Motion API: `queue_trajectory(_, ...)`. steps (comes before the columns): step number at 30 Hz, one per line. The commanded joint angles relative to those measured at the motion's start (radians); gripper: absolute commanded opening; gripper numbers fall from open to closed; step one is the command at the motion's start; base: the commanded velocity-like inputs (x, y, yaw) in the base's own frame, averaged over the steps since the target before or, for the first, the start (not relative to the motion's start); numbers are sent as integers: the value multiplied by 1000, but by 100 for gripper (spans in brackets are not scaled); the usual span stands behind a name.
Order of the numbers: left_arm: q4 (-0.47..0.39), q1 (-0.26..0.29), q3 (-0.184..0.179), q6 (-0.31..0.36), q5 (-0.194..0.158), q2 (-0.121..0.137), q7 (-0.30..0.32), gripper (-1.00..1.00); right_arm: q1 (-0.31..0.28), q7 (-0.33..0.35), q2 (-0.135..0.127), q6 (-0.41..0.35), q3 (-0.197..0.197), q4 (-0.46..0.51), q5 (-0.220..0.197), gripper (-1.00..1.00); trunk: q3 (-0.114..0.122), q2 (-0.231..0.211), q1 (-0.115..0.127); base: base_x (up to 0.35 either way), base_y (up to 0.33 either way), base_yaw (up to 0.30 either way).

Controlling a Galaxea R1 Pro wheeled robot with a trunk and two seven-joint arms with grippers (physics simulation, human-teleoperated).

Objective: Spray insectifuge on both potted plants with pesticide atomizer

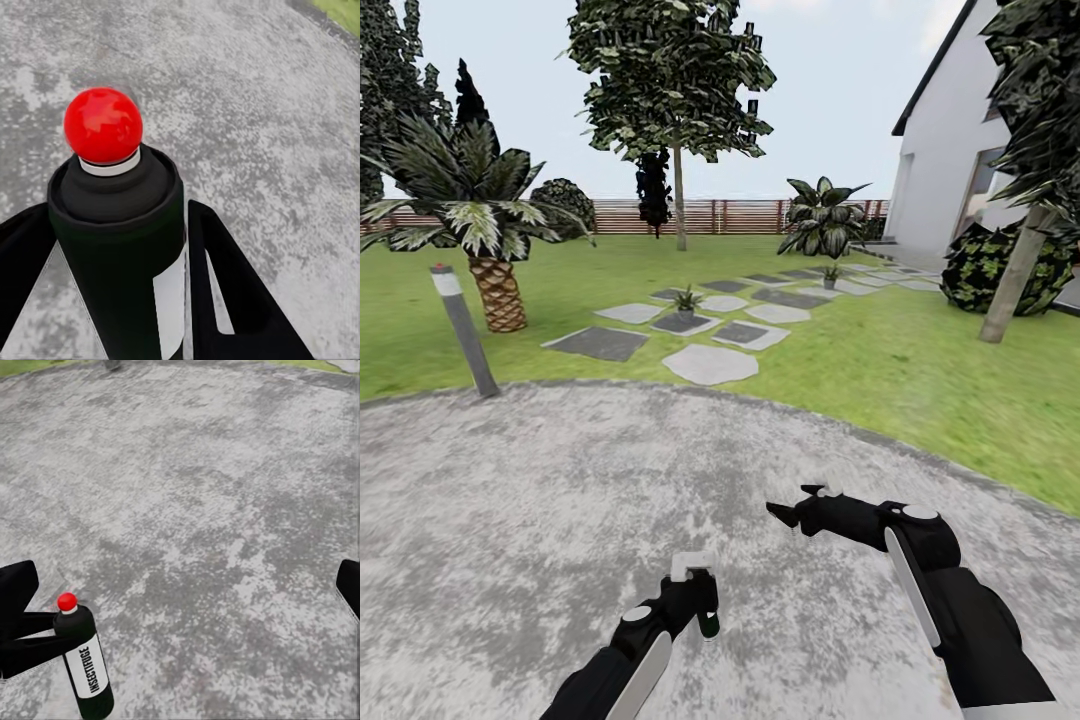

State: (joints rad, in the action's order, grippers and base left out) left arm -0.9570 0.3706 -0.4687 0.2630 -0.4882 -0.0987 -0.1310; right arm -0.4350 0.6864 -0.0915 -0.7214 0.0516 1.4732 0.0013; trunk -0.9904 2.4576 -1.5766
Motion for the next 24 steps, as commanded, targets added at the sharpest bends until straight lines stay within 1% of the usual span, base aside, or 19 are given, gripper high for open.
queue_trajectory(1, -2, 1, -3, 3, -10, 1, -9, -100, -1, 2, -1, -6, 1, 1, 0, 100, -1, 0, 0, 340, 0, 0)
queue_trajectory(24, -2, 1, -4, 2, -10, 1, -10, -100, -1, 2, -1, -6, 1, 1, 0, 100, -1, 0, 0, 340, 0, 0)
